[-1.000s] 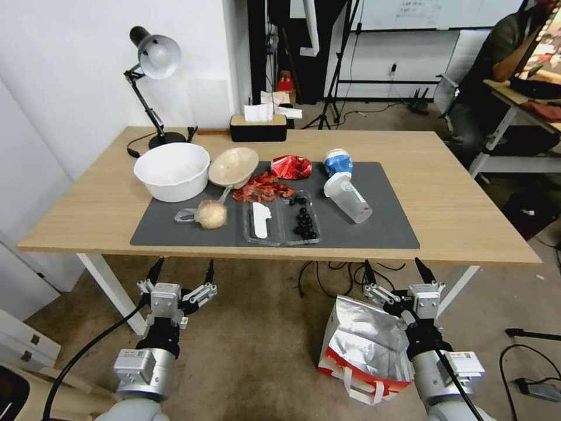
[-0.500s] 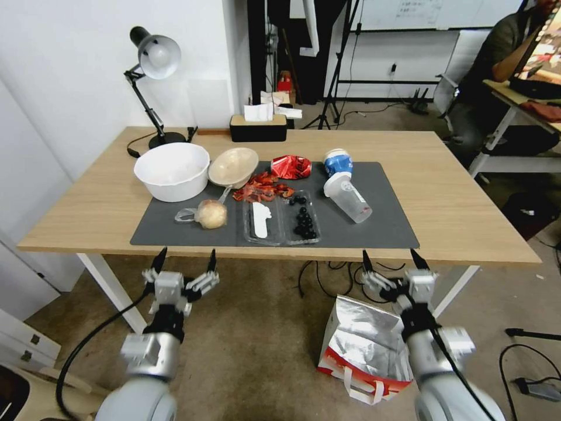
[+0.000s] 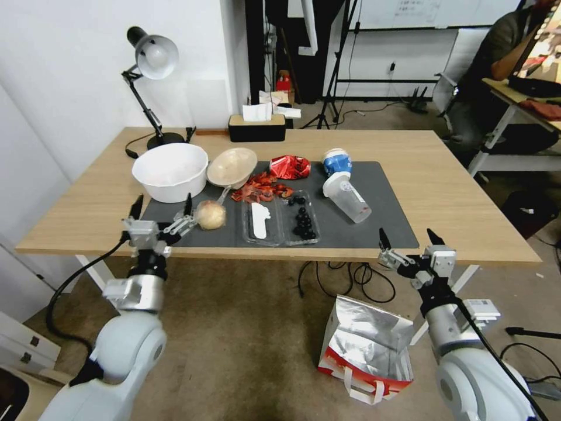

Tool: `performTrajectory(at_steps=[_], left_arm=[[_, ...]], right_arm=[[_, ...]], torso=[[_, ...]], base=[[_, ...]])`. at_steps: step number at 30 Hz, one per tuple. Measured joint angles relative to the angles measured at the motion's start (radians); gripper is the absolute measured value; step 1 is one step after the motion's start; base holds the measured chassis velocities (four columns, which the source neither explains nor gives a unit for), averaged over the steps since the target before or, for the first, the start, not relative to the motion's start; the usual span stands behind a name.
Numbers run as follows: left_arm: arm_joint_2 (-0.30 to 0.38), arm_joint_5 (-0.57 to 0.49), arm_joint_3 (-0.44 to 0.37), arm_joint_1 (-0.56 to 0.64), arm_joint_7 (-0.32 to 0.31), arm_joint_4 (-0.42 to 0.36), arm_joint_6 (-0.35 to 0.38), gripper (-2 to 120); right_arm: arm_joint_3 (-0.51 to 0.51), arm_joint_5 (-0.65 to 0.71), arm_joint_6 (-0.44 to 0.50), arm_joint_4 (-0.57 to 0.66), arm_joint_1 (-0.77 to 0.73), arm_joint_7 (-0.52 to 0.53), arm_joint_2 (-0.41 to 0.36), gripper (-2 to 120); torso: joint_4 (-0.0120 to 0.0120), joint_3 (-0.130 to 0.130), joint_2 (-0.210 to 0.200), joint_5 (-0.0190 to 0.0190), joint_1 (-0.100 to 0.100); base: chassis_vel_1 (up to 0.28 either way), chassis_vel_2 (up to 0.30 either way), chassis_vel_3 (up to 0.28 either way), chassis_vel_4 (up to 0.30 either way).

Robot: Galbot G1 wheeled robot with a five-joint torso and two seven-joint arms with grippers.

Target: Pick up the food delivery bag from the floor and place it on the table.

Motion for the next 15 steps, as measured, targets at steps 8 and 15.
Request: performTrajectory(at_steps=[8, 15], left_arm=[[-0.014, 0.001, -0.023, 0.117, 0.045, -0.040, -0.031, 100], [-0.015, -0.006, -0.044, 0.189, 0.068, -0.057, -0.075, 100]], right_arm=[[-0.005, 0.003, 0.023, -0.004, -0.030, -0.013, 0.000, 100], [-0.009, 0.009, 0.158, -0.020, -0.098, -0.034, -0.027, 100]], torso=[[-0.0005, 0.000, 0.000, -0.0009, 0.000], [-0.0004, 0.000, 0.000, -0.0007, 0.000]], base=[[0.000, 0.000, 0.000, 0.000], [0.000, 0.000, 0.000, 0.000]])
